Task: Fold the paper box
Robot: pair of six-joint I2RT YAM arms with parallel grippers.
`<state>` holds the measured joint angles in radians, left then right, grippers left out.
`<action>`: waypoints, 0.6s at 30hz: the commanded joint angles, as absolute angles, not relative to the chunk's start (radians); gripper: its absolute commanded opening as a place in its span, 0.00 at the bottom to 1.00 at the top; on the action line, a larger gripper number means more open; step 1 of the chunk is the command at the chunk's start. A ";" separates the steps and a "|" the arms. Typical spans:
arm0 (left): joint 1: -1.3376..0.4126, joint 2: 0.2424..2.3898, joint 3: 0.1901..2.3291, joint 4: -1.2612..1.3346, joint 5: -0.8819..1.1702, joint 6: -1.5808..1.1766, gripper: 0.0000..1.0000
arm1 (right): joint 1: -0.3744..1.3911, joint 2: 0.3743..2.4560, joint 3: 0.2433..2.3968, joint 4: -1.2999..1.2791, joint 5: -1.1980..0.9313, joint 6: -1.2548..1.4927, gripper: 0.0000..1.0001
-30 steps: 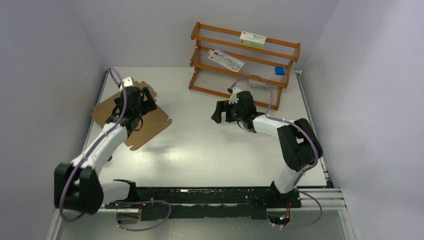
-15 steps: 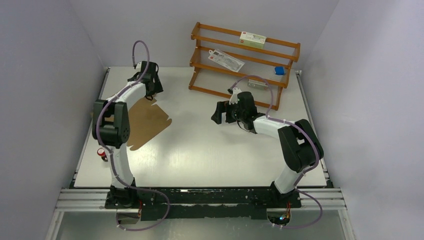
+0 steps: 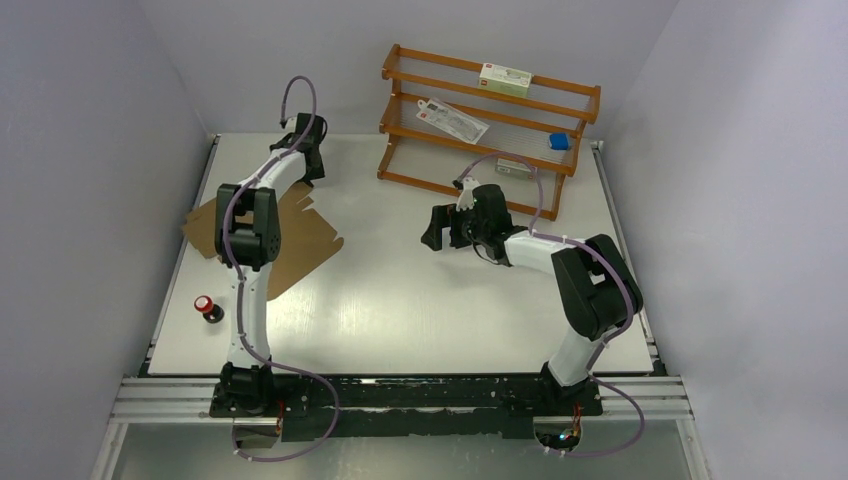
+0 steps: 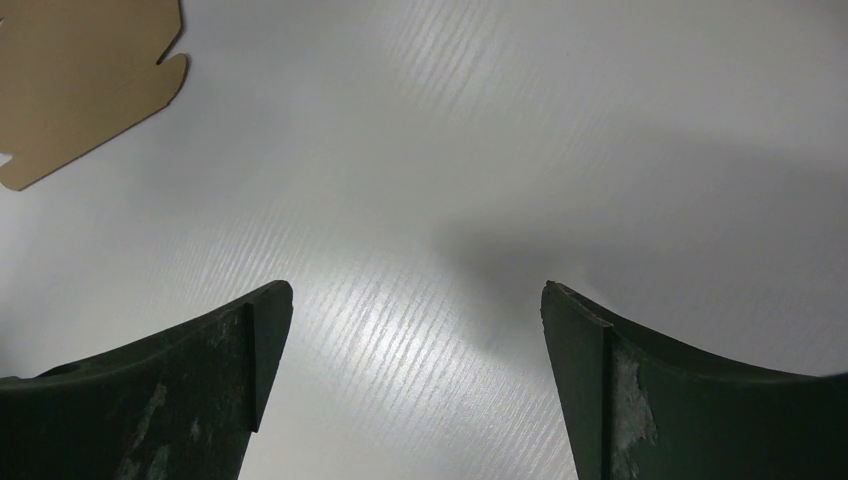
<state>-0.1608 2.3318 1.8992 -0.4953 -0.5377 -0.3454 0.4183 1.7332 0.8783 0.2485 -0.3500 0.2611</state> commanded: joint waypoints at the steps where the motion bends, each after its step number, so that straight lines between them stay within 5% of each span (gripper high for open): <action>1: -0.171 2.372 1.955 -0.516 -0.584 -0.284 0.72 | 0.418 1.746 0.905 0.244 -0.359 0.245 1.00; 18: -0.193 2.435 1.983 -0.488 -0.596 -0.233 0.49 | 0.420 1.743 0.911 0.232 -0.367 0.231 1.00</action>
<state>-0.1852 2.4100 1.9572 -0.4942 -0.5697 -0.2539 0.4183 1.7344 0.8864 0.2279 -0.3523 0.2451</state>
